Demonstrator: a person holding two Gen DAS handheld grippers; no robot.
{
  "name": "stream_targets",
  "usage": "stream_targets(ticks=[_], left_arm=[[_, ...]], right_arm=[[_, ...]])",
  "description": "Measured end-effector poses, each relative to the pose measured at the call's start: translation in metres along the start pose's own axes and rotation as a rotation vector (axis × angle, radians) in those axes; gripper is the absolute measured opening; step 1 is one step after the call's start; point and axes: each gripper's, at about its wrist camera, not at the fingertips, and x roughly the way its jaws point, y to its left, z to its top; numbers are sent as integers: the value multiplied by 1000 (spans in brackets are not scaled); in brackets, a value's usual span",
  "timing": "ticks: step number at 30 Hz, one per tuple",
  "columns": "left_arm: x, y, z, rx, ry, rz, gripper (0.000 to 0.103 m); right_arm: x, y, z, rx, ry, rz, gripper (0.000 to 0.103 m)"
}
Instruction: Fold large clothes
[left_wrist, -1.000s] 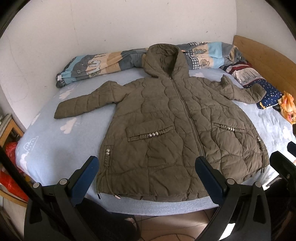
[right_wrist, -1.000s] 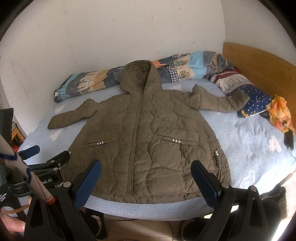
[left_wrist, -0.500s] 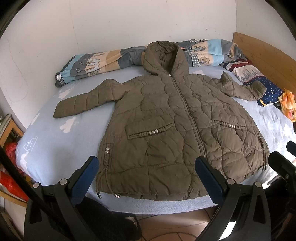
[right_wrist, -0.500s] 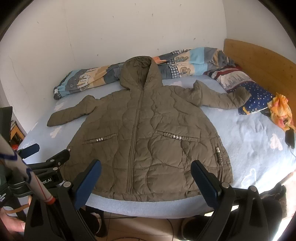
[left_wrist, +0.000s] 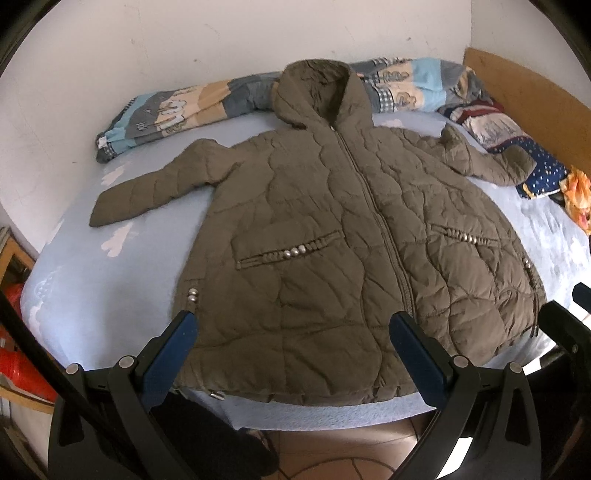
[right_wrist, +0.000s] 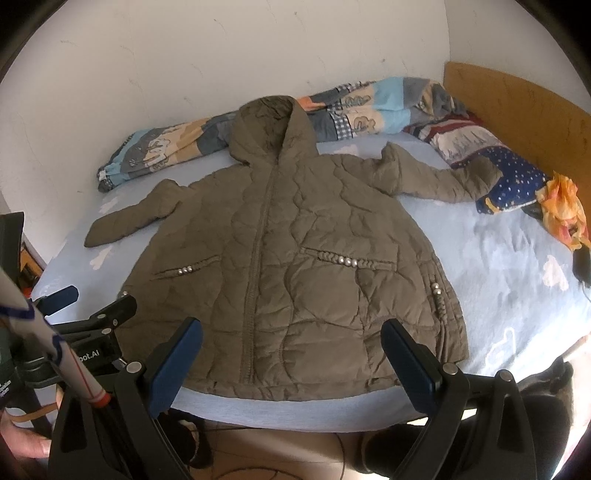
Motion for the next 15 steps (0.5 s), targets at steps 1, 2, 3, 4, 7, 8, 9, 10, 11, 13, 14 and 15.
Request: stream_targets(ticks=[1, 2, 3, 4, 7, 8, 9, 10, 11, 13, 14, 15], left_arm=[[3, -1, 0, 5, 5, -1, 103], [6, -2, 0, 8, 11, -1, 103], [9, -3, 0, 10, 18, -1, 103], [12, -3, 1, 10, 24, 0, 103], [19, -2, 6, 13, 27, 5, 103], [20, -3, 10, 19, 17, 14, 103], [21, -3, 13, 25, 6, 20, 103], [23, -5, 22, 33, -12, 21, 103], [24, -7, 31, 35, -26, 17, 103], [28, -10, 52, 43, -57, 8, 103], [30, -13, 67, 55, -82, 11, 103], [32, -17, 82, 68, -103, 13, 103]], right_arm=[[4, -2, 1, 5, 10, -5, 99], [8, -3, 2, 9, 19, -10, 99], [11, -4, 3, 13, 25, -15, 99], [14, -4, 3, 15, 29, -18, 99], [22, -6, 3, 12, 34, -17, 99], [25, -7, 4, 14, 37, -14, 99], [27, -9, 5, 17, 37, -10, 99], [28, -11, 5, 21, 35, -8, 99], [30, -16, 7, 30, 33, -7, 99], [35, -25, 14, 42, 31, -8, 99], [37, -30, 19, 46, 28, -11, 99], [39, -36, 25, 50, 22, -14, 99]])
